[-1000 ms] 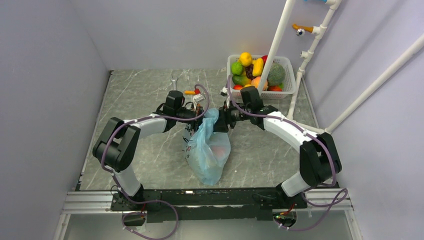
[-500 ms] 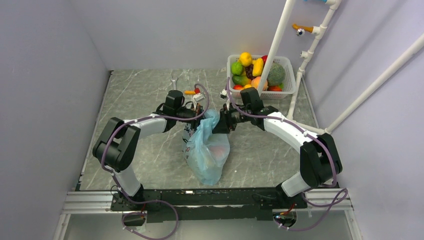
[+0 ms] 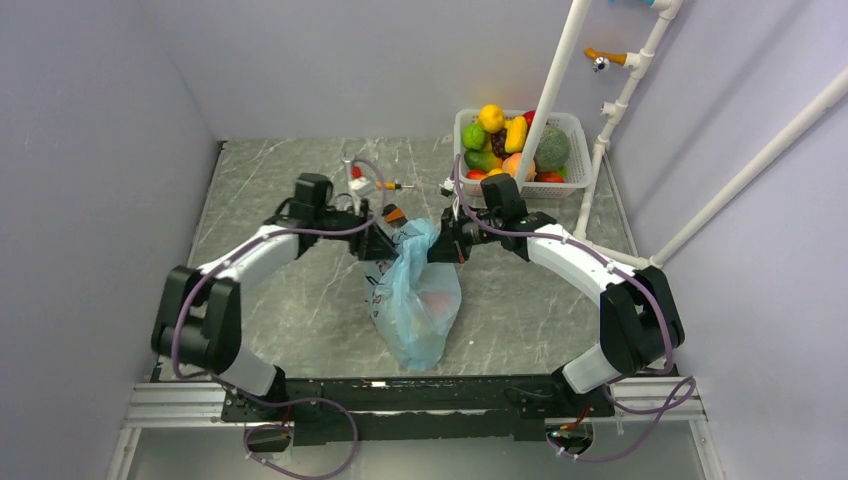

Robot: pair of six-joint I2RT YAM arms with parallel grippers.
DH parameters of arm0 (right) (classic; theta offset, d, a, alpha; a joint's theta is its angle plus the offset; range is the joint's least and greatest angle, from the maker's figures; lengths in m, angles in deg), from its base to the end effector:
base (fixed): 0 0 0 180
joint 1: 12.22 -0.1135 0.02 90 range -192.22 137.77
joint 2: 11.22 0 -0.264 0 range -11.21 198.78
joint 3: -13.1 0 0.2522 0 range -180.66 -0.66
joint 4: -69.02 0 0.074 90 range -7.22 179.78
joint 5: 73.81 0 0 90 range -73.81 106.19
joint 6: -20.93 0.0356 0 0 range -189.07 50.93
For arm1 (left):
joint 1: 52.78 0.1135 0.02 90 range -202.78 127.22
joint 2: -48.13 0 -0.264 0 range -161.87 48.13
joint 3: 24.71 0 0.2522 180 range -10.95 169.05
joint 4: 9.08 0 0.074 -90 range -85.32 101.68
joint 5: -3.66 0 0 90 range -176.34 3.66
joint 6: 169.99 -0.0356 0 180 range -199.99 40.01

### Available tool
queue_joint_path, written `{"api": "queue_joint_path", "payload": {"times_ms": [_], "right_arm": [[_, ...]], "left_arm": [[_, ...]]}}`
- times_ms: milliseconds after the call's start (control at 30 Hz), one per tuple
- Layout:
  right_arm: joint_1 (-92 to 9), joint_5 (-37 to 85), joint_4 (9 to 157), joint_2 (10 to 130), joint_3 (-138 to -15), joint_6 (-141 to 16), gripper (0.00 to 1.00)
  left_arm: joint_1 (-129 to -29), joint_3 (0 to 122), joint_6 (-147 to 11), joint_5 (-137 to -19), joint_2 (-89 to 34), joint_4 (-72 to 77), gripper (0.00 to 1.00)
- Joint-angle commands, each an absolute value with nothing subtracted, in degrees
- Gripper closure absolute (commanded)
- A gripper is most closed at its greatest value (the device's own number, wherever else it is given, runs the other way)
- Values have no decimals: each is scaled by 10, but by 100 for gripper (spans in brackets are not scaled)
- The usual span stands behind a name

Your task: Place the fake fruits into the plastic bag and tie a complex knot

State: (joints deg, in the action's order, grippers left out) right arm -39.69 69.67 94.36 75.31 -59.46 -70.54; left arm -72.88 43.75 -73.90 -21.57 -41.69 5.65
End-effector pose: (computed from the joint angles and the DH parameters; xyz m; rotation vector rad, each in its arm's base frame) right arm 0.2729 0.1741 0.2558 -1.0402 1.9653 1.2923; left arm 0.2952 -0.1423 0.2331 0.8992 1.9389 -1.4909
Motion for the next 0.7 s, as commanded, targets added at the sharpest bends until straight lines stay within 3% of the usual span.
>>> {"api": "queue_joint_path", "payload": {"times_ms": [0,100,167,300,667], "right_arm": [[-397,731,878,748,-589,-695,100],[-400,734,834,744,-575,-663,100],[-408,731,831,749,-575,-653,100],[-422,720,805,756,-574,-632,100],[-448,670,826,759,-593,-638,100]], "left_arm": [[-656,452,-950,-240,-327,257,36],[-646,457,-1079,-259,-301,347,34],[-646,444,-1082,-262,-284,324,33],[-666,418,-1037,-275,-259,235,17],[-742,418,-1008,-351,-226,169,24]]}}
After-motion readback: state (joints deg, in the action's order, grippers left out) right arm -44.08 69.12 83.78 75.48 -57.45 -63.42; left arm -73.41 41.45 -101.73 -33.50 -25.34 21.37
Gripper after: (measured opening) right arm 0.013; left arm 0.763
